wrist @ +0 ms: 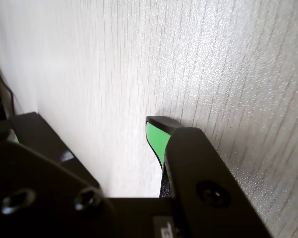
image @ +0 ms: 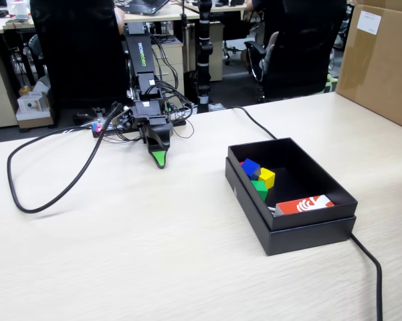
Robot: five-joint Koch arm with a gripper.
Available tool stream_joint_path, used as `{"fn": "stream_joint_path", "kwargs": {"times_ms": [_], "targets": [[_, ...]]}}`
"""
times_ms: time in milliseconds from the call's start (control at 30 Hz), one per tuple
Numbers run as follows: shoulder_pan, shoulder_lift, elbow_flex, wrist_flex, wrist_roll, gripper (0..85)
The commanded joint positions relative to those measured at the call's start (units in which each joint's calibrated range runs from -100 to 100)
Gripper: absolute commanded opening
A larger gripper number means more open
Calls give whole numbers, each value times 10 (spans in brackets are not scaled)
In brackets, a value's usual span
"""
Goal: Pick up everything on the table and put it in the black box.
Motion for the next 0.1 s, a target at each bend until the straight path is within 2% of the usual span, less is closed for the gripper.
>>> {"fn": "stream_joint_path", "kwargs": {"times_ms": [0,67], "targets": [[2,0,-12,-19,0,500],[1,0,-12,-19,0,500]]}}
